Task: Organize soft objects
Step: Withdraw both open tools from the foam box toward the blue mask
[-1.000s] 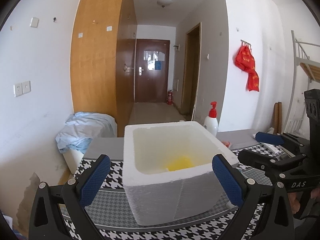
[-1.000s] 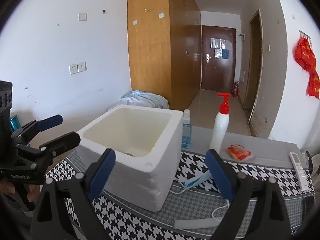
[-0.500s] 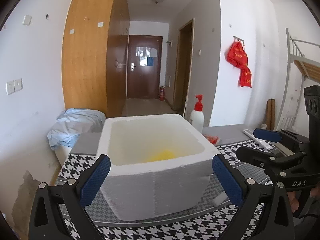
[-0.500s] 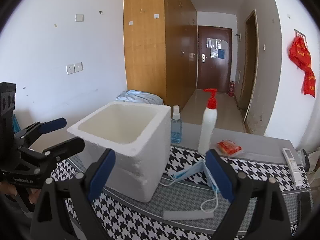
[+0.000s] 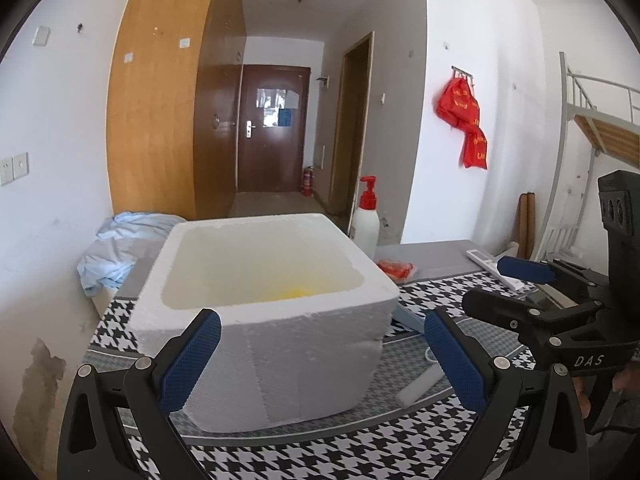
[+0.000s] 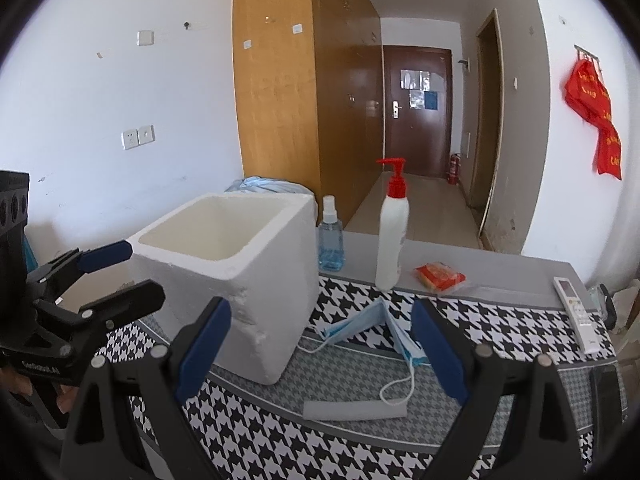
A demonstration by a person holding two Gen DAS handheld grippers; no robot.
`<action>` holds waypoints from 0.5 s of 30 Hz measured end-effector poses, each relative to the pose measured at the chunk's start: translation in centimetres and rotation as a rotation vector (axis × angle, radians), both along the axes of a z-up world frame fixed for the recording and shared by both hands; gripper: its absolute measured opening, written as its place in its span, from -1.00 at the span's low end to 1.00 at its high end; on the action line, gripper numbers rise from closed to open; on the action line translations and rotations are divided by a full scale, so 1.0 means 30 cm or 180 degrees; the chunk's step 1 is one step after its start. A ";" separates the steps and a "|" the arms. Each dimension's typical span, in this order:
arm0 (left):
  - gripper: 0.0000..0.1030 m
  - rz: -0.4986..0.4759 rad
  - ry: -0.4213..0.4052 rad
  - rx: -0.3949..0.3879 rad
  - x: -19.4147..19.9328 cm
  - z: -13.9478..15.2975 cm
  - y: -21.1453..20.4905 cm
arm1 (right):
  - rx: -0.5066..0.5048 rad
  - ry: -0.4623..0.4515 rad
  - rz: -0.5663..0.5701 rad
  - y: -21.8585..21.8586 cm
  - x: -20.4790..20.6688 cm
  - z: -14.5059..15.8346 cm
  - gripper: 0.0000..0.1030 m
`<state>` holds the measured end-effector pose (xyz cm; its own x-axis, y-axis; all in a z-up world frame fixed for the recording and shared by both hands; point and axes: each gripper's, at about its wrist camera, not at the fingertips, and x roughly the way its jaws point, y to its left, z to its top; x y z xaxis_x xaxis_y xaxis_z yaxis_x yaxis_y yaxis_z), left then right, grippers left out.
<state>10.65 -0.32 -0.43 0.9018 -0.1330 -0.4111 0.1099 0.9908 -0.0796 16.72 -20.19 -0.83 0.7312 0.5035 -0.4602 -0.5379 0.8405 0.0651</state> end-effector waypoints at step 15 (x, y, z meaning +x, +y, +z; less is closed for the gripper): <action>0.98 -0.0230 0.0163 -0.0041 0.025 -0.057 -0.098 | -0.0038 0.0079 -0.0132 -0.096 0.002 -0.041 0.82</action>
<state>11.41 -3.28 -2.13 0.8676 -0.2026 -0.4542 0.1765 0.9792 -0.0997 16.77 -23.06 -2.07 0.7395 0.4676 -0.4843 -0.5010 0.8628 0.0680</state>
